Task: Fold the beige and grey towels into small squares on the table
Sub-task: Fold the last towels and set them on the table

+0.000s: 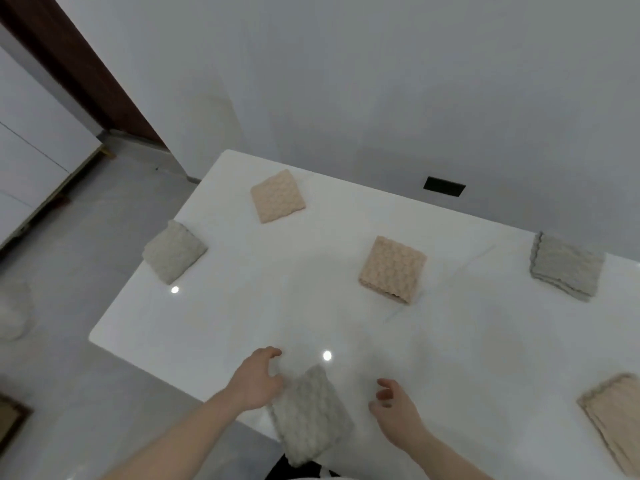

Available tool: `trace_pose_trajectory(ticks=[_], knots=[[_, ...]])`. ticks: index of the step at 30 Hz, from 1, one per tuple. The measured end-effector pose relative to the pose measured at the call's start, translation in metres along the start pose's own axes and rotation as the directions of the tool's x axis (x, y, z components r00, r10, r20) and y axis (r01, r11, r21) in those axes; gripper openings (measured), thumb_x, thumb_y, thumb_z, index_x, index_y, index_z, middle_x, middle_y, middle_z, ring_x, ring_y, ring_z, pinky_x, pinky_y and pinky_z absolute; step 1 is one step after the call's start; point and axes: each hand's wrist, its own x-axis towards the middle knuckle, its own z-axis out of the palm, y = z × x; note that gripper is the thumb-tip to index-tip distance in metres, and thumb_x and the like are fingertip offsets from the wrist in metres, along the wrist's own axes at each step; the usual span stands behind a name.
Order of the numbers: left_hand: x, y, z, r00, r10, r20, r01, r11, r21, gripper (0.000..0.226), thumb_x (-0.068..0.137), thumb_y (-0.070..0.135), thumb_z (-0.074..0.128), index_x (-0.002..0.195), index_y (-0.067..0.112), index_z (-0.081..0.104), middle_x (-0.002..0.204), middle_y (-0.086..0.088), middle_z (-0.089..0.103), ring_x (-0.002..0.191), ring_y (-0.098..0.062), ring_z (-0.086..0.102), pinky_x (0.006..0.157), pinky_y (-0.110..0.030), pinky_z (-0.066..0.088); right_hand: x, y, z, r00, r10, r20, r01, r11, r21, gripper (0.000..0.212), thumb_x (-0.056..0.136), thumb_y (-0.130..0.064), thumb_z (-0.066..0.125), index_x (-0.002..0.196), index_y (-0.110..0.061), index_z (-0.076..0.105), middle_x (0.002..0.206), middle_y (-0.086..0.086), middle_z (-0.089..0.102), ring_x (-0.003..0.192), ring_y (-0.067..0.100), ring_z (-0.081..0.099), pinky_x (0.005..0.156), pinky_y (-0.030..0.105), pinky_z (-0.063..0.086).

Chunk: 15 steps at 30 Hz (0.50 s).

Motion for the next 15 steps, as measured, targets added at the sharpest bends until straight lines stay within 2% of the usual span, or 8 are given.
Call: trace_pose_trajectory(ticks=[1, 4, 7, 8, 10, 13, 15], knots=[[-0.006, -0.008, 0.007, 1.000, -0.010, 0.005, 0.010, 1.000, 0.007, 0.063, 0.097, 0.036, 0.062, 0.154, 0.022, 0.039, 0.154, -0.001, 0.042, 0.138, -0.019, 0.045, 0.110, -0.025, 0.035, -0.008, 0.008, 0.008, 1.000, 0.014, 0.025, -0.014, 1.000, -0.011, 0.046, 0.084, -0.014, 0.073, 0.127, -0.020, 0.056, 0.104, 0.000, 0.061, 0.085, 0.011, 0.062, 0.069, 0.015, 0.048], [-0.021, -0.018, 0.025, 1.000, -0.030, 0.006, 0.030, 1.000, -0.002, 0.060, 0.097, 0.033, 0.061, 0.152, 0.023, 0.042, 0.153, 0.000, 0.045, 0.136, -0.017, 0.047, 0.112, -0.025, 0.035, -0.025, 0.022, 0.025, 0.996, 0.051, 0.078, -0.048, 0.998, -0.033, 0.039, 0.084, -0.020, 0.074, 0.119, -0.024, 0.057, 0.102, -0.001, 0.063, 0.086, 0.009, 0.063, 0.079, 0.019, 0.051], [-0.028, -0.016, 0.035, 0.999, -0.028, 0.020, 0.029, 0.999, -0.028, 0.061, 0.092, 0.029, 0.060, 0.151, 0.024, 0.044, 0.149, 0.002, 0.048, 0.132, -0.015, 0.049, 0.104, -0.022, 0.038, -0.034, 0.020, 0.031, 0.993, 0.073, 0.096, -0.072, 0.997, -0.016, 0.036, 0.088, -0.023, 0.071, 0.120, -0.024, 0.056, 0.102, -0.004, 0.063, 0.086, 0.004, 0.061, 0.065, 0.005, 0.041], [-0.028, -0.015, 0.037, 0.999, -0.027, 0.031, 0.028, 0.999, -0.043, 0.063, 0.088, 0.031, 0.060, 0.150, 0.025, 0.045, 0.146, 0.003, 0.049, 0.130, -0.014, 0.050, 0.102, -0.021, 0.039, -0.036, 0.020, 0.033, 0.991, 0.084, 0.102, -0.084, 0.996, -0.006, 0.036, 0.089, -0.025, 0.070, 0.121, -0.023, 0.055, 0.101, -0.005, 0.062, 0.085, 0.003, 0.059, 0.063, 0.004, 0.039], [-0.028, -0.015, 0.040, 0.998, -0.019, 0.053, 0.022, 0.998, -0.060, 0.068, 0.083, 0.034, 0.059, 0.149, 0.025, 0.045, 0.142, 0.003, 0.051, 0.126, -0.013, 0.051, 0.101, -0.022, 0.040, -0.040, 0.022, 0.037, 0.991, 0.099, 0.095, -0.100, 0.995, 0.003, 0.042, 0.089, -0.027, 0.070, 0.127, -0.020, 0.054, 0.101, -0.005, 0.061, 0.087, 0.005, 0.059, 0.067, 0.008, 0.040], [-0.025, -0.014, 0.041, 0.997, 0.015, 0.073, -0.013, 0.999, -0.030, 0.067, 0.087, 0.034, 0.059, 0.151, 0.024, 0.043, 0.140, 0.002, 0.052, 0.126, -0.016, 0.051, 0.102, -0.023, 0.040, -0.049, 0.023, 0.047, 0.992, 0.113, 0.063, -0.115, 0.993, 0.034, 0.052, 0.089, -0.030, 0.071, 0.136, -0.018, 0.051, 0.104, -0.006, 0.059, 0.092, 0.008, 0.058, 0.080, 0.018, 0.043], [-0.023, -0.015, 0.040, 0.994, 0.055, 0.097, -0.056, 0.998, 0.001, 0.069, 0.086, 0.033, 0.058, 0.152, 0.024, 0.041, 0.141, 0.000, 0.051, 0.128, -0.017, 0.050, 0.105, -0.025, 0.040, -0.058, 0.025, 0.057, 0.990, 0.140, 0.029, -0.142, 0.988, 0.064, 0.056, 0.089, -0.029, 0.071, 0.139, -0.018, 0.048, 0.105, -0.005, 0.057, 0.091, 0.007, 0.057, 0.080, 0.018, 0.042]])
